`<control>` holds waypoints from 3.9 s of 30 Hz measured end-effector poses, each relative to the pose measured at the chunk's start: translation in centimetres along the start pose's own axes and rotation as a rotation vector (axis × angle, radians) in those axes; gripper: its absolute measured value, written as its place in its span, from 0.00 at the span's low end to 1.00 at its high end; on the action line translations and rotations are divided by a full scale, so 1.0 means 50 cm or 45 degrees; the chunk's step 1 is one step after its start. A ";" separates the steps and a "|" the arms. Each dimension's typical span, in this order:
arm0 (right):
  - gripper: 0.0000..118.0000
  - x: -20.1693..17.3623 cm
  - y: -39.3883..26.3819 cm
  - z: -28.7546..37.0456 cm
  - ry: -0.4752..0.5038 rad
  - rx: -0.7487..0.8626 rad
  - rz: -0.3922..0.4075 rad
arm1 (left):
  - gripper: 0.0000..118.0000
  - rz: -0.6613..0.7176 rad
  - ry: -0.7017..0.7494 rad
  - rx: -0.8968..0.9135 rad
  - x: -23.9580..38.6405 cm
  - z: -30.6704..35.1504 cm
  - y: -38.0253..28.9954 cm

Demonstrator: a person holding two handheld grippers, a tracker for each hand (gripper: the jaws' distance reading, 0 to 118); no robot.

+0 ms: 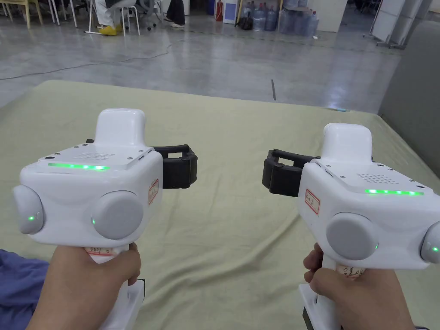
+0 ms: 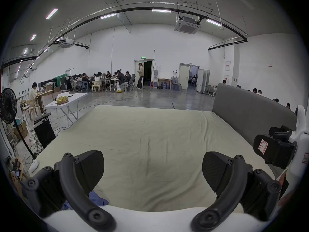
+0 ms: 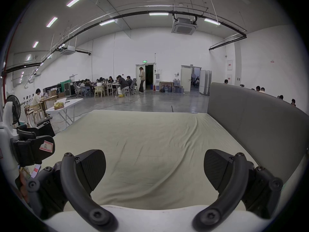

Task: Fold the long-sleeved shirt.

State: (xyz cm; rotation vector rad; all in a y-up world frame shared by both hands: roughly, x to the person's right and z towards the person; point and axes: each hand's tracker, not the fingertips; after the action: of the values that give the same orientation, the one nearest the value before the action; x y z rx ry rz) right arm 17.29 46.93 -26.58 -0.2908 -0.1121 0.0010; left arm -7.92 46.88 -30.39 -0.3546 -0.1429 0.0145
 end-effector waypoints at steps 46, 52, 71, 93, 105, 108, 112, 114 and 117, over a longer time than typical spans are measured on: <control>0.02 0.005 -0.014 0.032 0.018 0.064 0.030 | 0.00 -0.059 -0.135 0.057 0.023 0.017 -0.009; 0.02 -0.030 0.003 0.014 0.064 0.043 0.020 | 0.00 -0.006 -0.088 0.065 -0.047 0.036 -0.011; 0.02 -0.385 -0.044 0.049 0.939 -0.109 0.245 | 0.07 0.293 0.445 -0.416 -0.501 0.059 -0.254; 0.02 -0.202 -0.060 0.024 0.626 -0.224 0.065 | 0.06 0.587 0.007 -0.458 -0.518 -0.093 -0.040; 0.02 -0.047 0.044 0.105 0.456 0.045 -0.077 | 0.06 0.189 -0.537 0.027 -0.121 0.084 0.403; 0.02 0.018 0.063 0.128 0.328 0.107 -0.103 | 0.06 0.133 -0.591 -0.024 -0.030 0.015 0.366; 0.02 0.099 0.064 0.146 0.124 0.131 -0.079 | 0.06 0.073 -0.637 -0.280 0.125 -0.087 0.186; 0.02 0.129 0.051 0.145 0.054 0.106 -0.065 | 0.06 0.099 -0.655 -0.473 0.192 -0.147 0.054; 0.02 0.165 0.013 0.135 0.007 0.060 -0.089 | 0.06 0.108 -0.592 -0.792 0.273 -0.220 -0.207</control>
State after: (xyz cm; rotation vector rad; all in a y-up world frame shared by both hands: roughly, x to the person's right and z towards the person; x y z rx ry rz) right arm 24.74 49.61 -19.45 -0.2398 -0.1166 -0.0666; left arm 7.03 33.89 -35.13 -0.9773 -0.5990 0.1386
